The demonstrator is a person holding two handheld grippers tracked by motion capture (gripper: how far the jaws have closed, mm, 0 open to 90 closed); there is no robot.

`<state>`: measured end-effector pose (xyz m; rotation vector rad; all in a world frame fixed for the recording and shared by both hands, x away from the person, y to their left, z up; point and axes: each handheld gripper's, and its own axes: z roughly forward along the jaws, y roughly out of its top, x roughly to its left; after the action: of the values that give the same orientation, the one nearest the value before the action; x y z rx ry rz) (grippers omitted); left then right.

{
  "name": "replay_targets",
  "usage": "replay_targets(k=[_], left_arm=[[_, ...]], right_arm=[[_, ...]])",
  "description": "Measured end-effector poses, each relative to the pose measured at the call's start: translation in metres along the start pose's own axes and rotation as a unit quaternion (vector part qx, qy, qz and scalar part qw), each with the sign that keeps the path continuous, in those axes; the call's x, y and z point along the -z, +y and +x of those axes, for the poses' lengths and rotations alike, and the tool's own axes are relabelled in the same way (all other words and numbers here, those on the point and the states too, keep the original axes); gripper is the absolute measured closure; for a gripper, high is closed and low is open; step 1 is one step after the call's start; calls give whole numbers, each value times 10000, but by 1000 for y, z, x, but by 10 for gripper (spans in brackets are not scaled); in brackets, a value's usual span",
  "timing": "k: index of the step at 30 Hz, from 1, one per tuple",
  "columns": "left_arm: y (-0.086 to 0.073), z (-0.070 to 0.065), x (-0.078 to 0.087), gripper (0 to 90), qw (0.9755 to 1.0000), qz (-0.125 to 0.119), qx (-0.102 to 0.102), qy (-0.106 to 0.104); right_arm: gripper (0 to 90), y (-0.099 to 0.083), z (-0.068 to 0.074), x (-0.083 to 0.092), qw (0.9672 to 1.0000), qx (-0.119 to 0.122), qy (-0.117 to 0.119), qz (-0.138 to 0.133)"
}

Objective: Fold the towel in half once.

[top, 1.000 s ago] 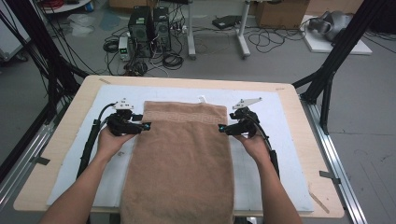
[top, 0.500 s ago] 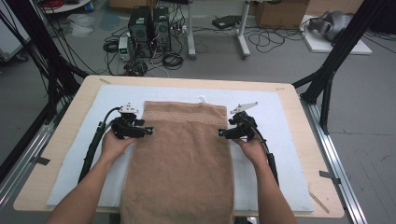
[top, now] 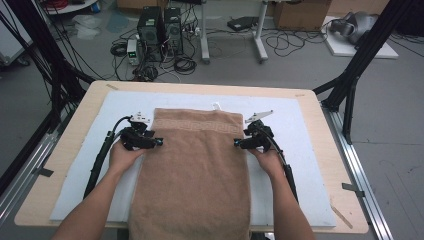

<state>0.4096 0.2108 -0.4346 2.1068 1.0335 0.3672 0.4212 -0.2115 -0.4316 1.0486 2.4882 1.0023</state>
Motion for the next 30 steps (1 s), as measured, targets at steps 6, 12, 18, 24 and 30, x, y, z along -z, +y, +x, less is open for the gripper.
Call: replay_targets(k=[6, 12, 18, 24, 30], left_arm=[[-1, 3, 0, 486, 9999, 119, -1, 96], [-2, 1, -2, 500, 9996, 200, -97, 196], [-1, -2, -3, 560, 9991, 240, -243, 266], [0, -4, -3, 646, 9991, 259, -253, 238], [0, -5, -3, 753, 9992, 261, -246, 184]], right_arm=[[438, -1, 0, -4, 9999, -32, -53, 85], [480, -1, 2, -7, 9999, -39, -36, 163], [567, -1, 3, -8, 9998, -72, 28, 162], [684, 0, 4, -7, 9996, -151, 154, 182], [777, 0, 5, -8, 9993, -194, 243, 193]])
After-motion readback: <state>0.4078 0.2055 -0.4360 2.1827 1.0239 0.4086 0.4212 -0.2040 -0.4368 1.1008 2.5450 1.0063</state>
